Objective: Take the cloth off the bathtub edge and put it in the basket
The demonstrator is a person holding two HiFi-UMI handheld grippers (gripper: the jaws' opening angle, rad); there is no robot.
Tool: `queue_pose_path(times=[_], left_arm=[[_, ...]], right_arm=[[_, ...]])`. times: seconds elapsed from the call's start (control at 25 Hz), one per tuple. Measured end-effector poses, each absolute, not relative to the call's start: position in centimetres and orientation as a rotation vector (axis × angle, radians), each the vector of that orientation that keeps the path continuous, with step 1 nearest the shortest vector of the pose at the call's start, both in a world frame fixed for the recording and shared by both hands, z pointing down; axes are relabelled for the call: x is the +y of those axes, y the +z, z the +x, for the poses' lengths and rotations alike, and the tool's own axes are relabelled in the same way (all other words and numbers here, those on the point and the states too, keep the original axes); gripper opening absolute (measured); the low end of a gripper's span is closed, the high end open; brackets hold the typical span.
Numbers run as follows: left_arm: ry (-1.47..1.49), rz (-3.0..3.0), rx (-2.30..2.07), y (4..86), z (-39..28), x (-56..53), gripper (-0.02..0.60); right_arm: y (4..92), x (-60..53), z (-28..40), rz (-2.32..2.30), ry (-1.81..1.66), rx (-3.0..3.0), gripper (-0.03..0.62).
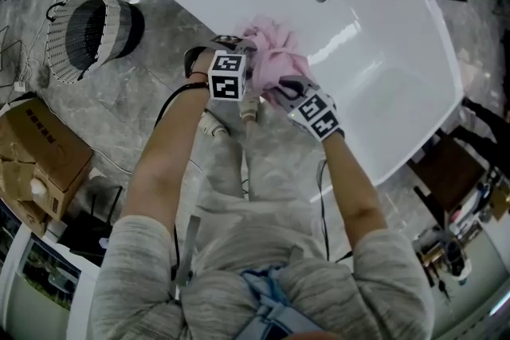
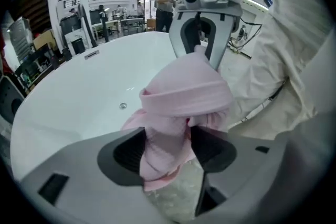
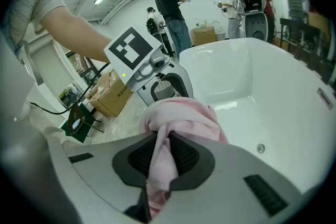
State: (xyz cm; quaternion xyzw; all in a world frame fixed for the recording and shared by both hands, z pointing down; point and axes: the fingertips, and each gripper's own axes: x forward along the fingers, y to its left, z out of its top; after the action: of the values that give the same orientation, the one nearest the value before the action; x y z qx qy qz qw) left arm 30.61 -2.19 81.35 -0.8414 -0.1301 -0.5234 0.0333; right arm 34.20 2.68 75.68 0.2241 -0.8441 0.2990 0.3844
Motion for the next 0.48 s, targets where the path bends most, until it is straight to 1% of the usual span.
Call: queue_pose_path(times=[0.16,0.32,0.36,0.44,0.48], left_arm=[[-1.633,-2.54,-0.498,82.2,31.3,-1.4,0.259],[-1.652,-2.558,-0.477,82.8,32.2,-1.4,0.258],[-1.647,-2.584,-0.459,82.6,32.4,-1.5,0.249],[-1.625,-2.646,-0.424,82.0,32.6,-1.9,0.193],[-1.618,-2.677,-0.414,81.7,32.6,-1.9,0.131]], right_arm=[[75.7,2.9,34.2,0.548,0.746,-2.151,0.046],[75.6,3.0,34.2,0.539,0.739,-2.145,0.046],[75.6,3.0,34.3,0.542,0.738,-2.146,0.046],[75.5,2.9,34.4,0.55,0.735,-2.15,0.046],[75.4,2.9,34.5,0.554,0.735,-2.152,0.046]])
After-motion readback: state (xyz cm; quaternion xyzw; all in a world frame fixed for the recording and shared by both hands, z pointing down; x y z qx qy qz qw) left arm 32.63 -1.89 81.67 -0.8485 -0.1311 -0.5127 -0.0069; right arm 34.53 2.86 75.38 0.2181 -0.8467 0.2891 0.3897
